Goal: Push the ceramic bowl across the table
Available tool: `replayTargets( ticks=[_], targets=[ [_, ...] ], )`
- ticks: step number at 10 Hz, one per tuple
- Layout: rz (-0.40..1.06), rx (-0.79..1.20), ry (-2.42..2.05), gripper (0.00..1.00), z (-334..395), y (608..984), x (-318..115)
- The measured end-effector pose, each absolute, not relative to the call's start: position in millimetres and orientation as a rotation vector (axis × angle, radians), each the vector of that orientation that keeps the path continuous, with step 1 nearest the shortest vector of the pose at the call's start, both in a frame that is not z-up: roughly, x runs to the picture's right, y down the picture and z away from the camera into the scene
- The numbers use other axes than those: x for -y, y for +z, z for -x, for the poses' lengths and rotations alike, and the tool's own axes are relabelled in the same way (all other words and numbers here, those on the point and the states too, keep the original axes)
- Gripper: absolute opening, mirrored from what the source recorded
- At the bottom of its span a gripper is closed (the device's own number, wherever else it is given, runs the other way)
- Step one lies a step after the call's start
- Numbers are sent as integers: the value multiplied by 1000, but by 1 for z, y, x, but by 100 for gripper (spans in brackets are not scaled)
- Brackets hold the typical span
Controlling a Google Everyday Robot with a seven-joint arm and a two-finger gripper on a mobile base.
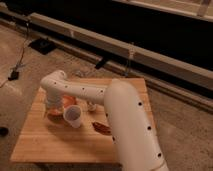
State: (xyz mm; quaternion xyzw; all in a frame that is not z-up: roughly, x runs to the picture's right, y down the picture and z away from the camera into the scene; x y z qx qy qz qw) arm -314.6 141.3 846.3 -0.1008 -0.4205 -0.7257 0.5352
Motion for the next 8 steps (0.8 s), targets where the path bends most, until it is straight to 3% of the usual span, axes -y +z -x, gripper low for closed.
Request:
replayTargets(
  ticks=[8],
  targets=[
    [196,1144,-1804,65,307,824,-157]
  ],
)
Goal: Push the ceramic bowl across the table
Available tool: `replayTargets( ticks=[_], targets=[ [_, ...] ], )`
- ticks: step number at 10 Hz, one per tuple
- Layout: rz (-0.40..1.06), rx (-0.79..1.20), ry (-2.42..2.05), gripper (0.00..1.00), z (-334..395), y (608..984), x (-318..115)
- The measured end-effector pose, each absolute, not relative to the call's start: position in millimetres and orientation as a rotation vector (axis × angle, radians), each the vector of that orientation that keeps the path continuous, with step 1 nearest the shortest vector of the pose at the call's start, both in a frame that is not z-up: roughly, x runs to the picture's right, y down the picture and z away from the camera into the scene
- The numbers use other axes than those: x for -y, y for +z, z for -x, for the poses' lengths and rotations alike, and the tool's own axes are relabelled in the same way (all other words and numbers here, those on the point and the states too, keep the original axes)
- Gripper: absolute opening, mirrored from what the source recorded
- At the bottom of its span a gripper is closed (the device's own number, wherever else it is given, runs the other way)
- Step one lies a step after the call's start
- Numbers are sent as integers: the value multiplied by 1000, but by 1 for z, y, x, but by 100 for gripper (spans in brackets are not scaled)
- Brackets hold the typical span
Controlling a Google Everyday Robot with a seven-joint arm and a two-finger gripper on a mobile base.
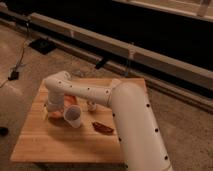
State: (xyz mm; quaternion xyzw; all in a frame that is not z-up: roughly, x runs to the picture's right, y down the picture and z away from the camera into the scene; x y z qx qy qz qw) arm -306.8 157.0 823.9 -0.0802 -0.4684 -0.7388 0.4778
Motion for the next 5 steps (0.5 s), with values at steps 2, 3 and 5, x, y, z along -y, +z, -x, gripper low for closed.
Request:
replayTargets(
  ticks=[2,3,5],
  targets=[
    [185,1181,-1835,65,308,819,-163],
    [181,1195,-1847,65,308,817,-165],
    [173,1230,-1880,65,307,811,-172]
  ],
)
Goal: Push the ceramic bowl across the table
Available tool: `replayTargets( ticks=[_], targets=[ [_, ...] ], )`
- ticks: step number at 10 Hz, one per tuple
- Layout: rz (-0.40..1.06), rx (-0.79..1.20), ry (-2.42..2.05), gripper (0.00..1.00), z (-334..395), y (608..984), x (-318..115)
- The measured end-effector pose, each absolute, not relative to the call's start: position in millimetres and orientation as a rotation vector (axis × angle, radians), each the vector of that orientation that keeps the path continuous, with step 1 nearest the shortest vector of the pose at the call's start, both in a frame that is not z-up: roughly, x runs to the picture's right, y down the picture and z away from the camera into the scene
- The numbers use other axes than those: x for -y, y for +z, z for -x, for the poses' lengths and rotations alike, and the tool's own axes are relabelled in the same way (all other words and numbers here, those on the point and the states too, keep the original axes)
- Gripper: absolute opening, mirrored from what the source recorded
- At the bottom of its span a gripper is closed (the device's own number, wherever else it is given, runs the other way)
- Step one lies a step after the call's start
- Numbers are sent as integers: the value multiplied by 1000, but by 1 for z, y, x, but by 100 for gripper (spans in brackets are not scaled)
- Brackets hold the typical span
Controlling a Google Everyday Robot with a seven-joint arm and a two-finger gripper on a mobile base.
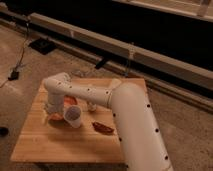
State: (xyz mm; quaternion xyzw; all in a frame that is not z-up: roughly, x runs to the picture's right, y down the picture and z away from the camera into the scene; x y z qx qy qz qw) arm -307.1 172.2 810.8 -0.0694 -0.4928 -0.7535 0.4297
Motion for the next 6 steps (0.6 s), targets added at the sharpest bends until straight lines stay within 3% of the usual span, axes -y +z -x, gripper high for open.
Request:
replayTargets(
  ticks=[6],
  targets=[
    [155,1295,-1956,65,310,788,-193]
  ],
)
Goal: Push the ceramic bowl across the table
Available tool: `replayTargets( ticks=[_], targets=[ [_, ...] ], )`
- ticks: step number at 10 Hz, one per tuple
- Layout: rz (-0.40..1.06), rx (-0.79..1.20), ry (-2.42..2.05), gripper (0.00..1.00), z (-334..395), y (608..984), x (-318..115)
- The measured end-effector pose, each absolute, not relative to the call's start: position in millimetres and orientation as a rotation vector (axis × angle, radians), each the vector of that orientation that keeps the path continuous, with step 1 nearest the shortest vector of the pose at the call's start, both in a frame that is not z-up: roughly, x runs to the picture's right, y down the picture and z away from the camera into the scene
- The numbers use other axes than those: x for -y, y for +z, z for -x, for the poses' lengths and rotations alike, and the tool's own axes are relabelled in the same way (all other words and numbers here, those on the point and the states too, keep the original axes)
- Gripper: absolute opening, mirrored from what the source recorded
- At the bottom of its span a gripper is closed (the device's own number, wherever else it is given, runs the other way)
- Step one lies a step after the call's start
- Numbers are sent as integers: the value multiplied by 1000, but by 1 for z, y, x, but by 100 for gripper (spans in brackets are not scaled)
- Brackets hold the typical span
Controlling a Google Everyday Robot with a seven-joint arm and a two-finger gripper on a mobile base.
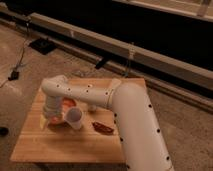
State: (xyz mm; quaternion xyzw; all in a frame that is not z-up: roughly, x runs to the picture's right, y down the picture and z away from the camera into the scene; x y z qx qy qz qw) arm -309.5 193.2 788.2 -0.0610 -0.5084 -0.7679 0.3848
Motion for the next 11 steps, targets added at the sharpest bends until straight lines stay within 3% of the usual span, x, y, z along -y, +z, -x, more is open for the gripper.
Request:
replayTargets(
  ticks=[11],
  targets=[
    [73,1435,-2114,65,321,758,-206]
  ],
)
